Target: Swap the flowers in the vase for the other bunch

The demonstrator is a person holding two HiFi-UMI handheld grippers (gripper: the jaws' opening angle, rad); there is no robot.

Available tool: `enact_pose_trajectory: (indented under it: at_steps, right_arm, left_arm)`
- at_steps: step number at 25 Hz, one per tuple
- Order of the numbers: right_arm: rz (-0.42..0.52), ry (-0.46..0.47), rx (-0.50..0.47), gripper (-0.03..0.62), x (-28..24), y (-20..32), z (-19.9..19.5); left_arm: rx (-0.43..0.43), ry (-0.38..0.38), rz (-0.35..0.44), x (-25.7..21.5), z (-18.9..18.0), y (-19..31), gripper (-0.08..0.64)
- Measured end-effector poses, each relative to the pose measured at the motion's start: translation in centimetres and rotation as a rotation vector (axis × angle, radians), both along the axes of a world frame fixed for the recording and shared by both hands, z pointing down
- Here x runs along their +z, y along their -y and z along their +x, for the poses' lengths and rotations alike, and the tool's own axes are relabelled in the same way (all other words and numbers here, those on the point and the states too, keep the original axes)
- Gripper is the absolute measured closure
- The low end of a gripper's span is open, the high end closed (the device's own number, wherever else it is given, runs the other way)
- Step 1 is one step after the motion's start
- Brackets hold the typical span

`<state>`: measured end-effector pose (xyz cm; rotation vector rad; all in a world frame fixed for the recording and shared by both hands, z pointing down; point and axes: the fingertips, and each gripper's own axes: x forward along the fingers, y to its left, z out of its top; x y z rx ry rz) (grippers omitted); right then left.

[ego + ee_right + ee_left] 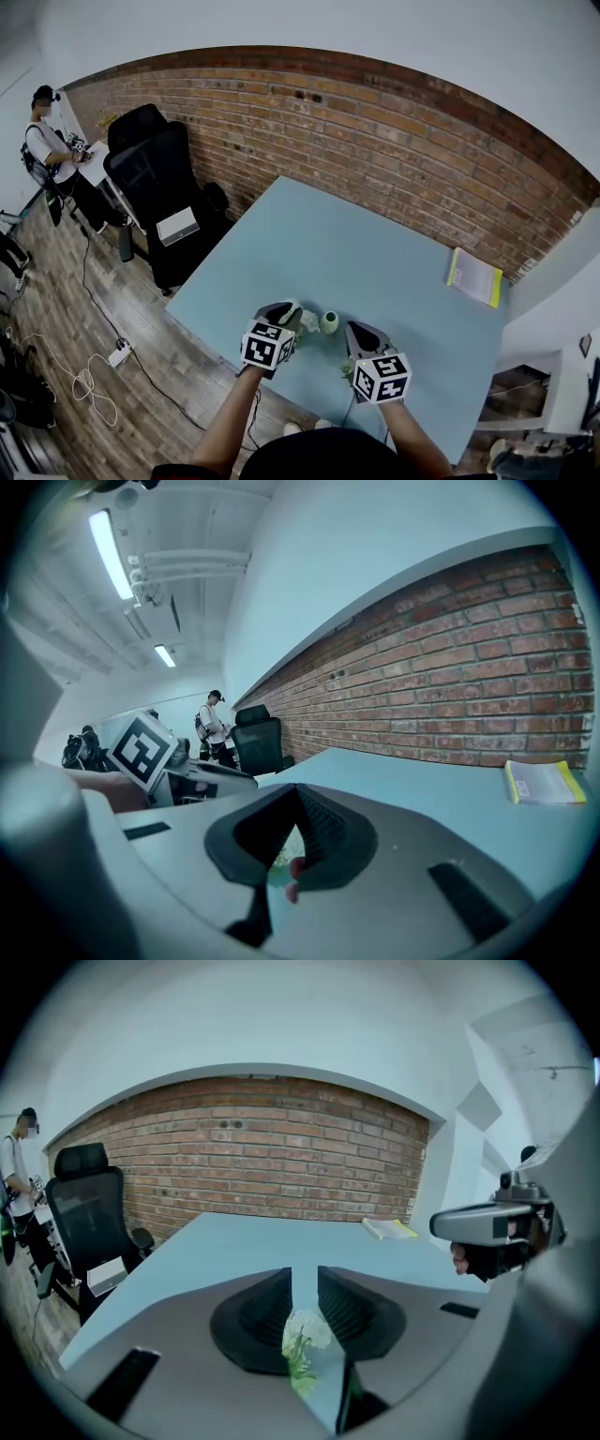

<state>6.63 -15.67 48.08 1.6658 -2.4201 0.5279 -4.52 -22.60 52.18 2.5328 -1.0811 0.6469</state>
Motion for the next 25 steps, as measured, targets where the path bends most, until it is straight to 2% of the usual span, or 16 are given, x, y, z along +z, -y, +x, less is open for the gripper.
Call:
enact_pose_trajectory:
  at_steps: [9,16,22,25]
  right_arm:
    - [0.001,0.003,0.0,0.578,-0.2,-0.5,-0.2]
    - [0.005,0.0,0.007,0.579,-0.1,-1.1,-0.2]
    - [0.006,-0.003,0.017,0.58,-0.3,-1.5,-0.2]
    - [0.003,-0.003,0.024,0.578,-0.3,-1.8,-0.1]
  left_arm:
    - [-0.021,-0.032,0.05,-1.8,-0.1,-1.0,0.548]
    - [-0.011,-0.055,0.106,-3.2,0.3,-2.7,0.551]
    - [-0.039,-0.128,0.189,-4.7,-0.2,-3.6,0.551]
    - [-0.046,-0.133,0.199,-4.9,-0.5,-4.1,0.552]
